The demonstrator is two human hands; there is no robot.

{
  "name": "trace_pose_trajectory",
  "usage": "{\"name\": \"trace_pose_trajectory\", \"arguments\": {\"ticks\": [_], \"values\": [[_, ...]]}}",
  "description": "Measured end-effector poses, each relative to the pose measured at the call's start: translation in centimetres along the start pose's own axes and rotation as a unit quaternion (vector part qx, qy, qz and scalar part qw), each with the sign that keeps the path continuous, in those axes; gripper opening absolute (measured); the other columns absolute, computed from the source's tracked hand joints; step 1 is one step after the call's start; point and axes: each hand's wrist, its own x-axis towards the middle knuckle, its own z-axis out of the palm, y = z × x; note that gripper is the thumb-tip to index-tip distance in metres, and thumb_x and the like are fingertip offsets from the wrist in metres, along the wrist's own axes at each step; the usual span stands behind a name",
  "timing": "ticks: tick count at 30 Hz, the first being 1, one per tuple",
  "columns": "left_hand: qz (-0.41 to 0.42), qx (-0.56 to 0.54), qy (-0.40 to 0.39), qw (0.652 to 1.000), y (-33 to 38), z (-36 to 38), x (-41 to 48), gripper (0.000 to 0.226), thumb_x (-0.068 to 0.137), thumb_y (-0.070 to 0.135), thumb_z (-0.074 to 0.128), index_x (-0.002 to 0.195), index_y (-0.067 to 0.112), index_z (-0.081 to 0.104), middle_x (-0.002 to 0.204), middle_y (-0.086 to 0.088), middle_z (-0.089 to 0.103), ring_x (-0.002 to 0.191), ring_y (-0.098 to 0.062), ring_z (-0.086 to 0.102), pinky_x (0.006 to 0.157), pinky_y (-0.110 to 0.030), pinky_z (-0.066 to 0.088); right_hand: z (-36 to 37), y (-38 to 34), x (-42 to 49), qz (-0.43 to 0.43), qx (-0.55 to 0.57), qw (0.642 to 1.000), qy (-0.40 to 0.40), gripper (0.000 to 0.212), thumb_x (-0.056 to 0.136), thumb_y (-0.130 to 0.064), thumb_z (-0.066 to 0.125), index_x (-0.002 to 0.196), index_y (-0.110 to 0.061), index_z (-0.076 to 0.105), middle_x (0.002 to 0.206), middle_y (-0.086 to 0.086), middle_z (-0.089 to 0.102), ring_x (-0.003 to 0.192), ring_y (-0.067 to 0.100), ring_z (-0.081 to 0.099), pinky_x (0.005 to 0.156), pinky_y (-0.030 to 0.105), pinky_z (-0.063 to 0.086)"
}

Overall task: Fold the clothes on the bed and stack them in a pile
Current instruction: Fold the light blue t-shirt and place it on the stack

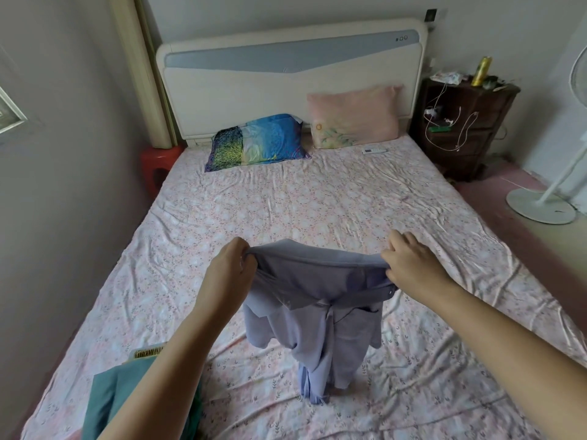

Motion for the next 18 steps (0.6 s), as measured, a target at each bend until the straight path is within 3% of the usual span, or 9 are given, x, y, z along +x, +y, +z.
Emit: {"name": "trace_pose_trajectory", "arguments": {"ticks": [3, 6, 8, 11, 12, 14, 16, 18], "values": [[-0.026, 0.007, 0.010, 1.000, -0.3, 0.0, 0.1, 0.009, 0.091, 0.007, 0.044, 0.084, 0.004, 0.049, 0.076, -0.014, 0.056, 0.069, -0.030, 0.050, 0.052, -0.031, 0.032, -0.5, 0.8, 0.1, 0.096, 0.142, 0.982, -0.083, 0.010, 0.087, -0.012, 0.053, 0.079, -0.005, 0.053, 0.083, 0.005, 0.045, 0.074, 0.024, 0.050, 0.058, 0.032, 0.037], [-0.043, 0.005, 0.008, 0.999, -0.5, 0.2, 0.1, 0.009, 0.091, 0.007, 0.043, 0.086, 0.002, 0.049, 0.075, -0.015, 0.057, 0.069, -0.031, 0.051, 0.052, -0.032, 0.032, -0.7, 1.3, -0.3, 0.196, 0.369, 0.904, -0.087, 0.013, 0.090, -0.013, 0.055, 0.077, -0.014, 0.053, 0.075, 0.002, 0.051, 0.067, 0.019, 0.052, 0.050, 0.025, 0.043], [-0.049, 0.000, 0.006, 0.999, -0.3, 0.4, 0.0, 0.009, 0.091, 0.006, 0.043, 0.085, 0.002, 0.048, 0.073, -0.013, 0.055, 0.064, -0.027, 0.047, 0.051, -0.032, 0.030, -0.3, 1.1, -0.6, 0.264, 0.522, 0.806, -0.085, 0.008, 0.091, -0.010, 0.055, 0.085, -0.009, 0.049, 0.082, 0.003, 0.052, 0.071, 0.019, 0.056, 0.046, 0.025, 0.049], [-0.067, -0.013, 0.012, 0.998, -0.1, 0.7, 0.2, 0.010, 0.091, 0.006, 0.042, 0.085, 0.001, 0.049, 0.068, -0.008, 0.051, 0.058, -0.019, 0.041, 0.051, -0.031, 0.029, 0.3, 0.5, -1.0, 0.334, 0.743, 0.578, -0.043, 0.010, 0.086, 0.002, 0.058, 0.086, -0.003, 0.050, 0.083, 0.014, 0.057, 0.065, 0.020, 0.062, 0.047, 0.024, 0.054], [-0.074, -0.017, 0.012, 0.997, -0.1, 0.7, 0.3, 0.011, 0.091, 0.007, 0.042, 0.085, 0.001, 0.049, 0.068, -0.007, 0.051, 0.058, -0.017, 0.040, 0.051, -0.031, 0.029, 0.6, 0.5, -1.1, 0.333, 0.797, 0.504, -0.031, 0.014, 0.079, 0.002, 0.066, 0.085, -0.002, 0.054, 0.081, 0.015, 0.060, 0.062, 0.018, 0.064, 0.049, 0.023, 0.054], [-0.085, -0.021, 0.008, 0.996, -0.1, 0.9, 0.4, 0.012, 0.091, 0.007, 0.041, 0.086, 0.001, 0.050, 0.068, -0.007, 0.051, 0.058, -0.017, 0.039, 0.051, -0.030, 0.028, 1.3, 0.4, -1.4, 0.299, 0.874, 0.383, -0.015, 0.046, 0.044, -0.010, 0.091, 0.079, -0.001, 0.063, 0.073, 0.012, 0.065, 0.058, 0.014, 0.066, 0.051, 0.021, 0.054], [-0.090, -0.026, 0.006, 0.996, -0.1, 0.9, 0.5, 0.012, 0.091, 0.007, 0.041, 0.086, 0.001, 0.050, 0.068, -0.007, 0.051, 0.058, -0.017, 0.039, 0.051, -0.031, 0.028, 2.2, 0.2, -1.8, 0.279, 0.910, 0.307, 0.013, 0.066, 0.016, -0.020, 0.097, 0.071, -0.002, 0.066, 0.064, 0.008, 0.065, 0.054, 0.012, 0.064, 0.048, 0.019, 0.053], [-0.093, -0.030, 0.012, 0.995, -0.1, 0.8, 0.6, 0.012, 0.091, 0.006, 0.041, 0.086, 0.000, 0.050, 0.067, -0.006, 0.050, 0.058, -0.017, 0.040, 0.051, -0.031, 0.029, 2.8, -0.1, -2.2, 0.267, 0.922, 0.277, 0.030, 0.051, 0.027, -0.018, 0.096, 0.069, -0.004, 0.070, 0.066, 0.008, 0.068, 0.057, 0.012, 0.066, 0.051, 0.020, 0.054]]}}
